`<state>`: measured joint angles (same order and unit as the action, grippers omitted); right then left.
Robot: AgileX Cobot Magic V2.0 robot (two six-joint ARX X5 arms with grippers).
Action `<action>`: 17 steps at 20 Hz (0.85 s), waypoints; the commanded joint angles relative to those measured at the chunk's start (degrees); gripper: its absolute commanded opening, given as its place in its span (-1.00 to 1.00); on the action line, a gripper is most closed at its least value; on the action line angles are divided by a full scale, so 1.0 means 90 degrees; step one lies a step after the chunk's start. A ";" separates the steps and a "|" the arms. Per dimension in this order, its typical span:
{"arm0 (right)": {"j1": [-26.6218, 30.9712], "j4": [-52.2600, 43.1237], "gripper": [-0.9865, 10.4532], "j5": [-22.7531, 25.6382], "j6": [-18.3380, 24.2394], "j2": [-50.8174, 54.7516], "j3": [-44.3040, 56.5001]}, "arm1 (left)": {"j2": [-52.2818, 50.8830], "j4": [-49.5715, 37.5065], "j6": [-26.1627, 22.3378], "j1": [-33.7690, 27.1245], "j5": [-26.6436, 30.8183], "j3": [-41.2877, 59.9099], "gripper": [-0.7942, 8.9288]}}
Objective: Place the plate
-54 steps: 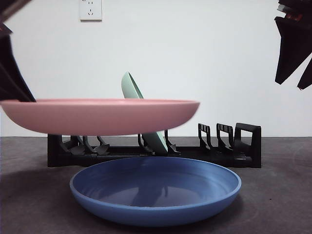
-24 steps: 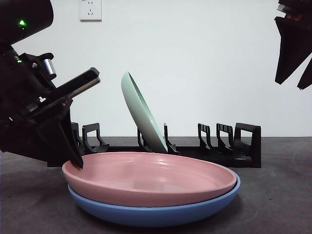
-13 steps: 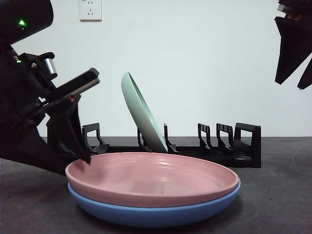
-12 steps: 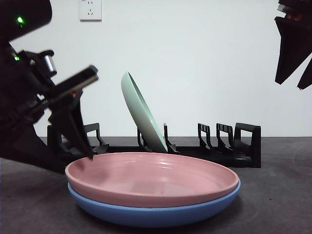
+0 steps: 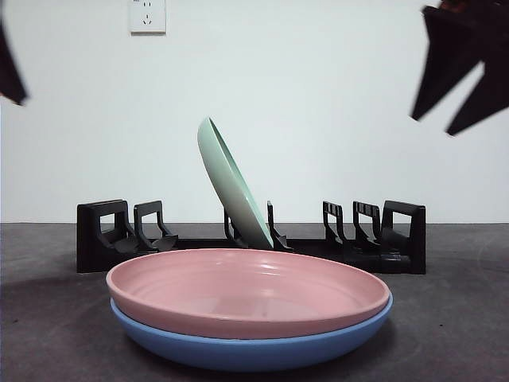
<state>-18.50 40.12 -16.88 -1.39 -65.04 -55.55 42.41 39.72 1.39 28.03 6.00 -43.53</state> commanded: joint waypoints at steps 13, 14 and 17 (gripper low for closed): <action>-0.1348 0.0131 -0.37 -0.1440 -0.2246 -0.3864 -0.4668 | -0.1205 0.0231 -0.0364 -0.0284 0.0219 -0.0114 -0.31; -0.1377 0.0160 -0.37 -0.1460 -0.2312 -0.4131 -0.5005 | -0.1205 0.0296 -0.0364 -0.0284 0.0219 -0.0114 -0.31; -0.1389 0.0321 -0.37 -0.1542 -0.2472 -0.4809 -0.5901 | -0.1205 0.0345 -0.0369 -0.0284 0.0219 -0.0114 -0.31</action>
<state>-30.65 43.11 -30.57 -22.52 -107.15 -107.18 31.42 43.38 -2.11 25.34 7.73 -43.55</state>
